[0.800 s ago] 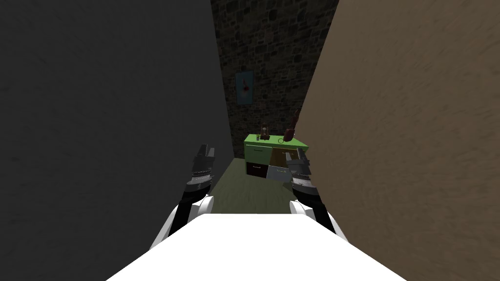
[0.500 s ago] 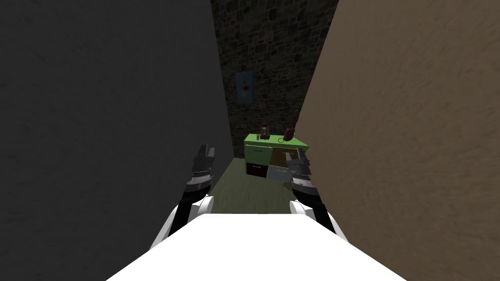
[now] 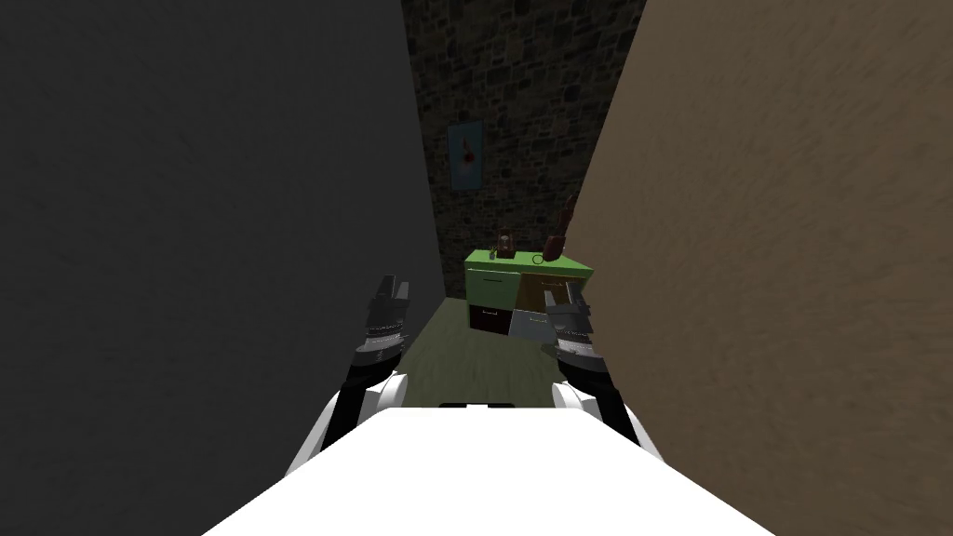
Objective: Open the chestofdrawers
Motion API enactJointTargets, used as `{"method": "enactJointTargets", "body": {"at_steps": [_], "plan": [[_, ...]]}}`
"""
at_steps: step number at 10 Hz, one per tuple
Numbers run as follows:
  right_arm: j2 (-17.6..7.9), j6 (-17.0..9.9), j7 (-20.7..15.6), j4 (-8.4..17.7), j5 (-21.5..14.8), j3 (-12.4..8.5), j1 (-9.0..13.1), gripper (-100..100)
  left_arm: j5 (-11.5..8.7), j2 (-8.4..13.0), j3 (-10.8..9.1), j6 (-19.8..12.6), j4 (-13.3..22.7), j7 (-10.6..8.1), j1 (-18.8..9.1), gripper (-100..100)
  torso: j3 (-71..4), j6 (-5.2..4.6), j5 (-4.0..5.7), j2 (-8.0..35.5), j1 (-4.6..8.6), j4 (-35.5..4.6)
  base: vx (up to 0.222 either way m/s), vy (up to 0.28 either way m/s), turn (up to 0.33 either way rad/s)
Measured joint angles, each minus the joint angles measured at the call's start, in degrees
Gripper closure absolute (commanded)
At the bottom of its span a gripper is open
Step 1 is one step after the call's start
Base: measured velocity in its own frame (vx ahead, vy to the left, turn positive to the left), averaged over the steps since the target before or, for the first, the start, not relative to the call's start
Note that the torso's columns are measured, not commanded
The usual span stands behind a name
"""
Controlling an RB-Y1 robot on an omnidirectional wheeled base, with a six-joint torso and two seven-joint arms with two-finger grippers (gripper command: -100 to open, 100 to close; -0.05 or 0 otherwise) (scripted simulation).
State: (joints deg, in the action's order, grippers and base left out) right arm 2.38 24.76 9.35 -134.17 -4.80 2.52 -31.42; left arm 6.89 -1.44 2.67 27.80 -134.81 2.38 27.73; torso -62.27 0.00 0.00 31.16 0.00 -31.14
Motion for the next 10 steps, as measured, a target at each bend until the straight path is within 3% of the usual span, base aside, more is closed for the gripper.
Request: {"method": "enactJointTargets", "body": {"at_steps": [1, 2, 4, 7, 10], "plan": [[0.00, 0.00, 0.00, 0.00, 0.00, 0.00, 0.00, 0, 0.00, 0.00, 0.00, 0.00, 0.00, 0.00, 0.00, 0, -8.46, 0.00, 0.00, 4.23, 0.00, -4.23, 0.000, 0.000, 0.000], [0.00, 0.00, 0.00, 0.00, 0.00, 0.00, 0.00, -100, 0.00, 0.00, 0.00, 0.00, 0.00, 0.00, 0.00, 0, -16.92, 0.00, 0.00, 8.46, 0.00, -8.46, 0.018, 0.013, -0.024], [-3.21, 0.25, -1.22, 0.32, -0.47, -0.01, 0.34, -100, 0.00, 0.00, 0.00, 0.00, 0.02, 0.00, 0.01, 0, -22.03, 0.00, -0.02, 10.84, -0.04, -10.89, 0.039, 0.024, -0.050], [-8.26, 0.89, -5.32, 1.16, -2.07, 0.06, 1.40, -100, 0.00, 0.00, 0.00, 0.00, 0.02, 0.00, 0.02, 0, -22.34, 0.00, -0.01, 11.06, -0.03, -11.12, 0.073, 0.043, -0.080], [-10.95, 1.58, -9.74, 2.18, -3.80, 0.06, 2.60, -100, 0.00, 0.00, 0.00, 0.00, 0.02, 0.00, 0.02, 0, -22.26, -0.01, 0.00, 11.19, 0.02, -11.16, 0.058, 0.043, -0.042]]}}
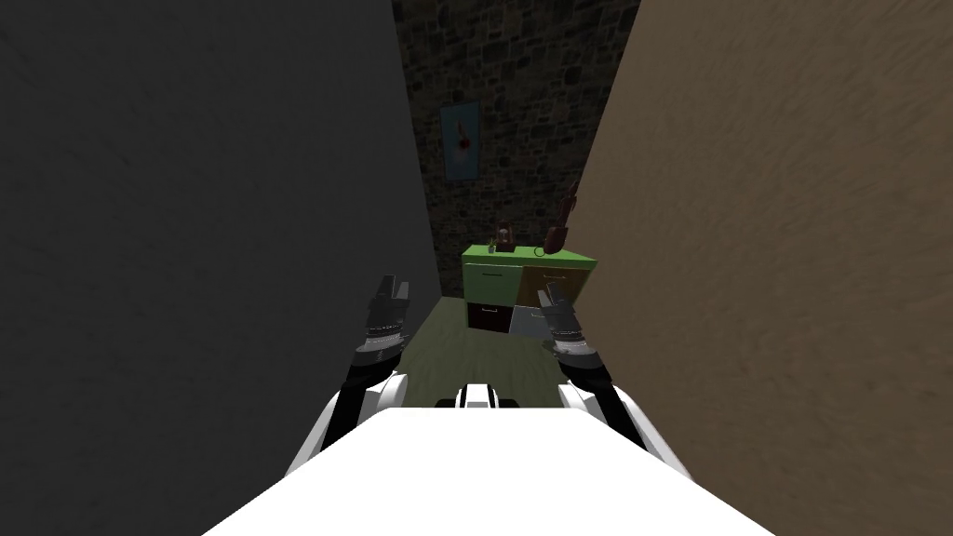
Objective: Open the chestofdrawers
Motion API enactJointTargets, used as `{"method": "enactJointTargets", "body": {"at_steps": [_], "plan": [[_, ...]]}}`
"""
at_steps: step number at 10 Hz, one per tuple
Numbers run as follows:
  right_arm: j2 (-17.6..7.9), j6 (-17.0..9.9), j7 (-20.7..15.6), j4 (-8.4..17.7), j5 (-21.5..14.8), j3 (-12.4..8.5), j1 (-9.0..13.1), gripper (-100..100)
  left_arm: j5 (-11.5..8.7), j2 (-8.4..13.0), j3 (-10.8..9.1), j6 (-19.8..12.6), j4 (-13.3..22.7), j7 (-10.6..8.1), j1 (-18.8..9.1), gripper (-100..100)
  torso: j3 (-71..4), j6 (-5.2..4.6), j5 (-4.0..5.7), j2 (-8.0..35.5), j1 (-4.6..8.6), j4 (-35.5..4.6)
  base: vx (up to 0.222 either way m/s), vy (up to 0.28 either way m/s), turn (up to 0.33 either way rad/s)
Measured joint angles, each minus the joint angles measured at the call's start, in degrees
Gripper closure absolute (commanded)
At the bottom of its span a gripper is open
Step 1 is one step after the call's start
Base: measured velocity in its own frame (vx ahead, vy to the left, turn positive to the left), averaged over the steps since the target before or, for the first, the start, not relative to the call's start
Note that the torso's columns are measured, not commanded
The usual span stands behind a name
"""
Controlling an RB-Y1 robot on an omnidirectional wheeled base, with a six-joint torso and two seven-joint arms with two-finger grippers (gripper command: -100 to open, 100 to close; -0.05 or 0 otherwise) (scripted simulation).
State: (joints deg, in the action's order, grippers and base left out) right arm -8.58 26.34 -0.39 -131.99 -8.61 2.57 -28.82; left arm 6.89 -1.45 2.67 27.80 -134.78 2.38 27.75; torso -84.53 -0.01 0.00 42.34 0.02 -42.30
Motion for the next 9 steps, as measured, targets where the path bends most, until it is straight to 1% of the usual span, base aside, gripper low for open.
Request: {"method": "enactJointTargets", "body": {"at_steps": [2, 4, 9], "plan": [[-0.97, 0.22, -2.59, 0.61, -1.02, 0.00, 0.89, -100, 0.00, 0.00, 0.00, 0.00, 0.00, 0.00, 0.00, 0, -0.01, 0.00, 0.01, -0.03, 0.03, 0.00, 0.051, 0.032, -0.053], [-1.76, 0.75, -5.23, 1.06, -2.11, 0.03, 1.23, -100, 0.00, 0.00, 0.00, 0.00, 0.00, 0.00, 0.00, 0, -0.05, 0.00, -0.02, -0.09, -0.06, 0.02, 0.056, 0.042, -0.067], [-3.18, 1.84, -12.42, 2.96, -4.99, -0.15, 3.31, -100, 0.00, 0.00, 0.00, 0.00, 0.00, 0.00, 0.00, 0, -0.02, 0.01, 0.00, -0.03, 0.01, 0.01, 0.073, 0.050, -0.078]]}}
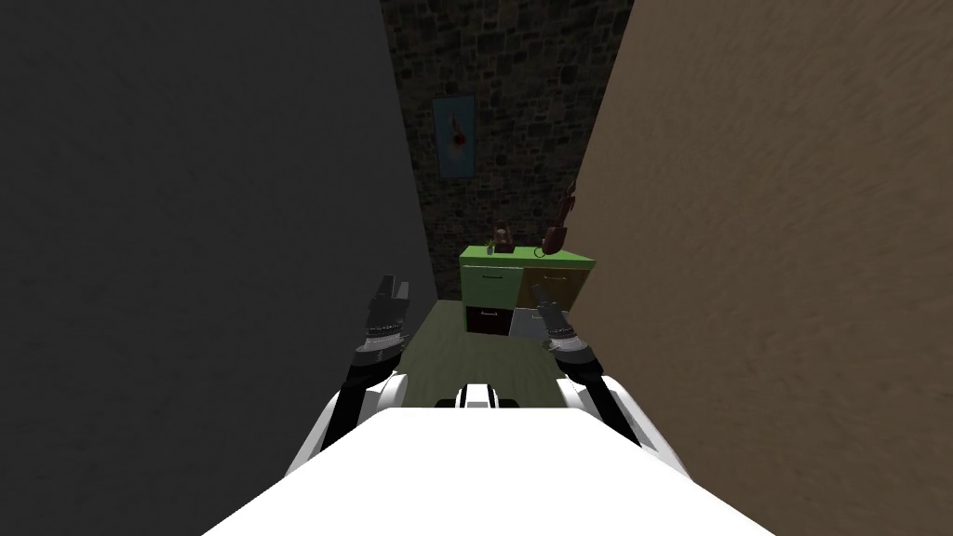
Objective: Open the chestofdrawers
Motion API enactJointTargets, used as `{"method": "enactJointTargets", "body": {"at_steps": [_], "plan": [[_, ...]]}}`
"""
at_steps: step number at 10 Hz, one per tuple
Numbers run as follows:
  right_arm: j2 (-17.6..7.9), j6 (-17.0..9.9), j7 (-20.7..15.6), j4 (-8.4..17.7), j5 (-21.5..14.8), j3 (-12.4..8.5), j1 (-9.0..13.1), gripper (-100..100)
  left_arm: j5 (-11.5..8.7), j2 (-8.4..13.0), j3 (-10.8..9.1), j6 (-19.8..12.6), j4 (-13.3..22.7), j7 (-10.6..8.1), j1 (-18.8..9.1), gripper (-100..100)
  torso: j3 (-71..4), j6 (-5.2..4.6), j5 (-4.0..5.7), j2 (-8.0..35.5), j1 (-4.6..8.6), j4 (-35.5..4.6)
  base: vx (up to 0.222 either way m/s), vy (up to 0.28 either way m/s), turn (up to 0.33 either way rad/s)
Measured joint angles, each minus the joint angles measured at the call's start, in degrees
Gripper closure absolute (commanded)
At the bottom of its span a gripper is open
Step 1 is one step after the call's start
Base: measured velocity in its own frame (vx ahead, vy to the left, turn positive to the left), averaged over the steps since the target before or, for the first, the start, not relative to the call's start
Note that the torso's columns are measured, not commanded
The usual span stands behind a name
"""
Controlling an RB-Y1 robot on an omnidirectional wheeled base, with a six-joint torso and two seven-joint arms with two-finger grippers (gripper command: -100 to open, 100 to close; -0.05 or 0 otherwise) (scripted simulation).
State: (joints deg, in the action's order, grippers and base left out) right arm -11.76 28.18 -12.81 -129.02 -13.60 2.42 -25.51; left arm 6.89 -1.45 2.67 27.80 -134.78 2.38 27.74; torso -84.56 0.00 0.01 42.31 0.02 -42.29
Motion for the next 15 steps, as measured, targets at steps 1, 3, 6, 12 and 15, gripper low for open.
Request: {"method": "enactJointTargets", "body": {"at_steps": [1, 3, 6, 12, 15], "plan": [[-0.26, 0.26, -1.60, 0.52, -0.90, -0.01, 0.57, -100, 0.00, 0.00, 0.00, 0.00, 0.00, 0.00, 0.00, 0, -0.02, -0.01, 0.00, -0.05, -0.03, 0.01, 0.065, 0.059, -0.048], [-0.65, 0.70, -4.82, 1.12, -2.30, -0.09, 1.19, -100, 0.00, 0.00, 0.00, 0.00, 0.00, 0.00, 0.00, 0, -0.02, -0.01, -0.01, -0.04, -0.04, 0.01, 0.070, 0.054, -0.075], [-0.95, 1.27, -9.69, 2.45, -4.39, -0.13, 2.56, -100, 0.00, 0.00, 0.00, 0.00, 0.00, 0.00, 0.00, 0, -0.03, 0.00, -0.01, -0.06, -0.04, 0.02, 0.065, 0.052, -0.056], [-1.25, 2.34, -18.40, 4.47, -7.82, -0.27, 4.27, -100, 0.00, 0.00, 0.00, 0.00, 0.00, 0.00, -0.01, 0, 0.05, 0.01, 0.02, 0.09, 0.07, -0.02, 0.065, 0.054, -0.076], [-1.38, 2.93, -23.03, 6.15, -10.48, -0.43, 5.60, -100, 0.00, 0.00, 0.00, 0.00, 0.00, 0.00, 0.00, 0, -0.05, -0.01, -0.02, -0.10, -0.09, 0.02, 0.074, 0.068, -0.098]]}}
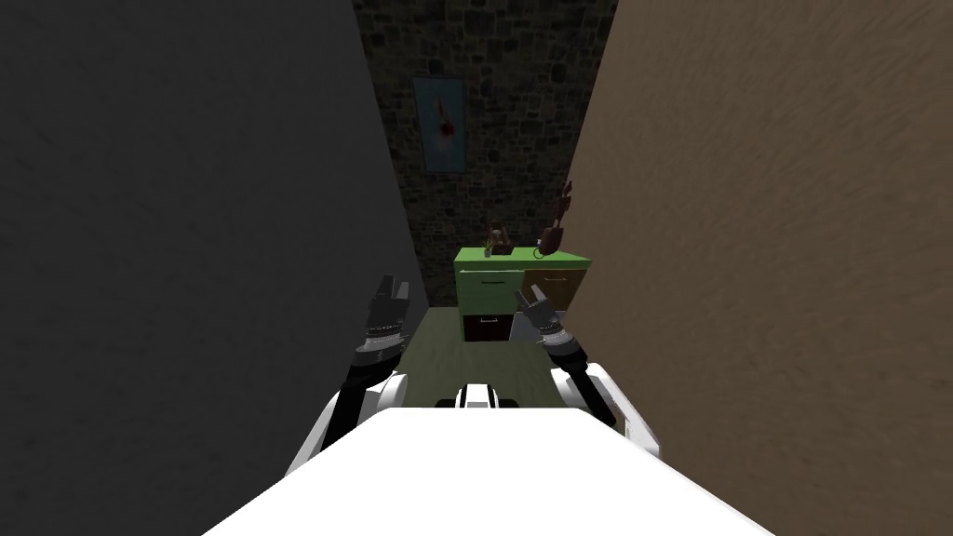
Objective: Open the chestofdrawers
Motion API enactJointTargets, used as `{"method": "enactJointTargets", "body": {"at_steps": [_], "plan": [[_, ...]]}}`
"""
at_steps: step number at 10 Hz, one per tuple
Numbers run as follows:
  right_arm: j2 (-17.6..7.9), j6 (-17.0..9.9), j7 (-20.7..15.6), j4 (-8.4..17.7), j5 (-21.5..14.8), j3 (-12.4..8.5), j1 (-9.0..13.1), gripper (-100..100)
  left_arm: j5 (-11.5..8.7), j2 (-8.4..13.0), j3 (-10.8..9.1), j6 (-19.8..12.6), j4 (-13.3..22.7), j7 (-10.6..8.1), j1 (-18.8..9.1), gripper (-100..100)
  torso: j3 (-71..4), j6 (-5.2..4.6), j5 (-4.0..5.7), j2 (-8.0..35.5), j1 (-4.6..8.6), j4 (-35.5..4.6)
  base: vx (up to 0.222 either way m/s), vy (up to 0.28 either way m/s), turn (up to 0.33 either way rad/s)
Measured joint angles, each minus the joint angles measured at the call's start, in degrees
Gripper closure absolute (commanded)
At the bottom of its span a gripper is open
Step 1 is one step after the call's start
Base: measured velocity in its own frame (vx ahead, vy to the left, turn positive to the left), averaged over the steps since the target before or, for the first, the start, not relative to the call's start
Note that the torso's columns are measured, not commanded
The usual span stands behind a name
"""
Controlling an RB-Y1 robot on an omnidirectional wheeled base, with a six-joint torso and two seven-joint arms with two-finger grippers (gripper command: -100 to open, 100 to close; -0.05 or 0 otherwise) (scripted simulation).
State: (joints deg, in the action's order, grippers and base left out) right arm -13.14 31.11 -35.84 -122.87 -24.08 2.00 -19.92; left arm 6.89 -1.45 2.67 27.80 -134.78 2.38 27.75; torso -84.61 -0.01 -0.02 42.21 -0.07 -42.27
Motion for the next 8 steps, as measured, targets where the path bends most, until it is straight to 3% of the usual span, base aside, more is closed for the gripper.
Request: {"method": "enactJointTargets", "body": {"at_steps": [8], "plan": [[-0.07, 1.28, -11.86, 3.91, -5.45, -0.53, 2.40, -100, 0.00, 0.00, 0.00, 0.00, 0.00, 0.00, 0.00, 0, 0.06, -0.01, 0.03, 0.09, 0.09, -0.03, 0.063, 0.056, -0.072]]}}
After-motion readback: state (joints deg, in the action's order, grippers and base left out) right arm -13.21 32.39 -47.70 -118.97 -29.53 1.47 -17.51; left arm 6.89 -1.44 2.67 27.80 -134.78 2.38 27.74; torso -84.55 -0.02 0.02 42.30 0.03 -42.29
